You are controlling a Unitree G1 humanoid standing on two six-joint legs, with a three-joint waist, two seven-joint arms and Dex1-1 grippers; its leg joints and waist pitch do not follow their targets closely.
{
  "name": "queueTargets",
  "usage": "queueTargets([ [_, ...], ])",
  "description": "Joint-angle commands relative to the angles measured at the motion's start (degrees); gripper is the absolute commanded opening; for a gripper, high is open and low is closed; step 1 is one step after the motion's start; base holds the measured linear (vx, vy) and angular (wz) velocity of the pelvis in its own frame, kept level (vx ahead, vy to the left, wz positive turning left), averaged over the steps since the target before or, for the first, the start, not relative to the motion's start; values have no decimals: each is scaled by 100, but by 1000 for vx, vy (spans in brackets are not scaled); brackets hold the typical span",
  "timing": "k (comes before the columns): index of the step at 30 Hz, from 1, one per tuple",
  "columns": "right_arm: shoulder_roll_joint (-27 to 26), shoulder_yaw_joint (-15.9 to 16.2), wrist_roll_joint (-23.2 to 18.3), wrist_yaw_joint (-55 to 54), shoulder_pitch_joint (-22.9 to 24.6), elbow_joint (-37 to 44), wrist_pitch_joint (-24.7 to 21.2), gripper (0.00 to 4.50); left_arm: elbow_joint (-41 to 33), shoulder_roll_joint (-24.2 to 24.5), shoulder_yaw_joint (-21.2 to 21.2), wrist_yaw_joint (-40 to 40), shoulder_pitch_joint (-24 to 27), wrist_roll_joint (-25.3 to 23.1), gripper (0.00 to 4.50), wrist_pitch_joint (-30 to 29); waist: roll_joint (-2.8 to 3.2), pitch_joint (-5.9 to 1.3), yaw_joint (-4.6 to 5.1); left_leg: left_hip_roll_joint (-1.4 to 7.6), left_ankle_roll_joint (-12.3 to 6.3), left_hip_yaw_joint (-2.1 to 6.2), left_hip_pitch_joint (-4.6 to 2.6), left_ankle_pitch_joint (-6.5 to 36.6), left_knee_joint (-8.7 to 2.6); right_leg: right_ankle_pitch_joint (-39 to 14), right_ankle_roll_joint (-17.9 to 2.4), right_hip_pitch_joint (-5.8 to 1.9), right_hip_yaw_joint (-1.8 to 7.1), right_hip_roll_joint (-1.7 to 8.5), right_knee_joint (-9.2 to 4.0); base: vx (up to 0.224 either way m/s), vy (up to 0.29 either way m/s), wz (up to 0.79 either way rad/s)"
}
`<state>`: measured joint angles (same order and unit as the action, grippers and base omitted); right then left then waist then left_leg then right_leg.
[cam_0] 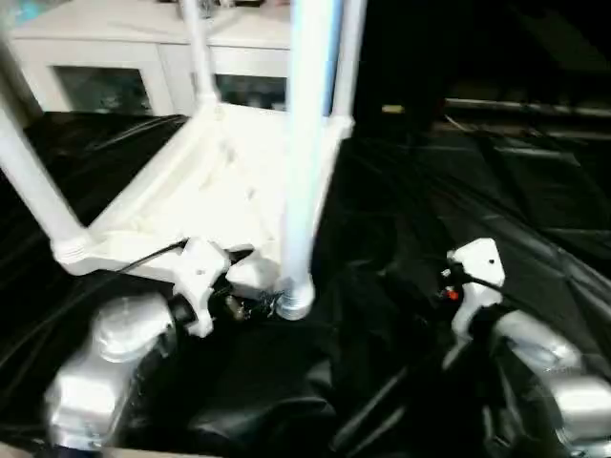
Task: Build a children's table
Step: Rotate table base
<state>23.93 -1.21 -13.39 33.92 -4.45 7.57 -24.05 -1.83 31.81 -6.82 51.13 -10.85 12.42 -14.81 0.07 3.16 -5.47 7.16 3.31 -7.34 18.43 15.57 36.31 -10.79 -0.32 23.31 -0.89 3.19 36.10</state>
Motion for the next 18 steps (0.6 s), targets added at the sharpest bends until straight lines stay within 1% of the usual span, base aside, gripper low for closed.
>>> queueTargets([
  [1, 49, 71, -45, 215, -74, -39, 66, 387, 138, 147, -169, 483, -81, -100, 450, 19, -24, -268, -10, 386, -267, 95, 106, 402, -531, -1512, -1015, -304, 295, 460, -476, 0, 0, 0],
  [2, 213, 157, -67, 456, -117, -49, 105, 387, 466, 363, -243, 777, -346, -225, 450, 188, -34, -283, 15, 390, -290, 90, 128, 290, -527, -1401, -1091, -325, 284, 462, -460, 0, 0, 0],
  [3, 213, 157, -67, 456, -117, -49, 105, 387, 466, 363, -243, 777, -346, -225, 450, 188, -16, -274, 8, 380, -316, 91, 113, 305, -534, -1467, -1081, -301, 271, 438, -478, 0, 0, 0],
  [4, 419, 268, -92, 766, -179, -60, 142, 387, 1013, 588, -358, 1081, -778, -461, 450, 486, -4, -288, 29, 387, -324, 83, 112, 313, -524, -1369, -1120, -308, 261, 436, -455, 0, 0, 0],
  [5, 505, 313, -107, 900, -209, -64, 147, 387, 1331, 683, -444, 1217, -1028, -574, 450, 647, -8, -289, 30, 371, -365, 72, 89, 351, -528, -1433, -1065, -298, 251, 404, -475, 0, 0, 0],
  [6, 505, 313, -107, 900, -209, -64, 147, 387, 1331, 683, -444, 1217, -1028, -574, 450, 647, -2, -289, 24, 373, -369, 71, 77, 351, -529, -1434, -1064, -288, 251, 411, -481, 0, 0, 0],
  [7, 516, 319, -110, 921, -215, -65, 148, 394, 1390, 690, -460, 1242, -1075, -590, 432, 676, -5, -297, 31, 408, -309, 80, 99, 293, -527, -1279, -1160, -316, 245, 452, -446, 0, 0, 0],
  [8, 611, 386, -145, 1123, -249, -65, 143, 394, 1857, 680, -560, 1445, -1441, -634, 421, 901, -25, -297, 29, 419, -286, 78, 109, 243, -528, -1206, -1204, -327, 238, 457, -441, 0, 0, 0],
  [9, 611, 386, -145, 1123, -249, -65, 143, 394, 1857, 680, -560, 1445, -1441, -634, 410, 901, -19, -295, 22, 406, -287, 67, 101, 233, -524, -1206, -1223, -315, 235, 450, -448, 0, 0, 0],
  [10, 664, 432, -156, 1235, -253, -55, 147, 394, 2054, 648, -598, 1525, -1587, -624, 410, 981, 3, -317, 15, 437, -251, 64, 87, 189, -518, -1038, -1332, -311, 232, 478, -411, 0, 0, 0],
  [11, 742, 516, -151, 1410, -255, -33, 166, 394, 2372, 623, -673, 1719, -1796, -667, 401, 1121, -8, -311, 22, 429, -271, 58, 105, 166, -517, -982, -1356, -315, 230, 467, -418, 0, 0, 0],
  [12, 823, 606, -169, 1610, -236, 12, 168, 394, 2640, 620, -778, 1859, -1970, -783, 387, 1249, -18, -331, 7, 427, -332, 38, 83, 68, -500, -774, -1408, -306, 227, 463, -404, 0, 0, 0],
  [13, 823, 606, -169, 1610, -236, 12, 168, 394, 2640, 620, -778, 1859, -1970, -783, 368, 1249, -18, -331, 7, 427, -332, 38, 83, 68, -500, -774, -1408, -306, 227, 463, -404, 0, 0, 0],
  [14, 874, 662, -180, 1742, -223, 39, 174, 394, 2826, 627, -853, 1964, -2082, -870, 368, 1345, -26, -326, 19, 444, -357, 32, 116, 46, -501, -666, -1464, -334, 231, 483, -391, 0, 0, 0],
  [15, 939, 731, -207, 1888, -217, 92, 159, 394, 3013, 604, -910, 2033, -2212, -935, 356, 1418, 0, -339, 0, 464, -326, 34, 122, 26, -495, -630, -1486, -350, 233, 516, -371, 0, 0, 0],
  [16, 1021, 817, -234, 2046, -242, 116, 160, 394, 3261, 551, -974, 2120, -2370, -978, 347, 1512, -3, -335, 6, 466, -313, 27, 127, 51, -496, -654, -1498, -353, 230, 511, -380, 0, 0, 0],
  [17, 1069, 867, -244, 2151, -263, 124, 165, 394, 3481, 498, -1001, 2202, -2492, -1009, 336, 1616, -2, -329, -7, 460, -316, 15, 112, 103, -498, -740, -1490, -342, 228, 502, -407, 0, 0, 0],
  [18, 1099, 897, -248, 2215, -277, 126, 169, 394, 3629, 463, -1017, 2257, -2572, -1032, 325, 1690, -12, -329, -7, 477, -292, 15, 122, 113, -501, -712, -1518, -353, 232, 516, -402, 0, 0, 0],
])
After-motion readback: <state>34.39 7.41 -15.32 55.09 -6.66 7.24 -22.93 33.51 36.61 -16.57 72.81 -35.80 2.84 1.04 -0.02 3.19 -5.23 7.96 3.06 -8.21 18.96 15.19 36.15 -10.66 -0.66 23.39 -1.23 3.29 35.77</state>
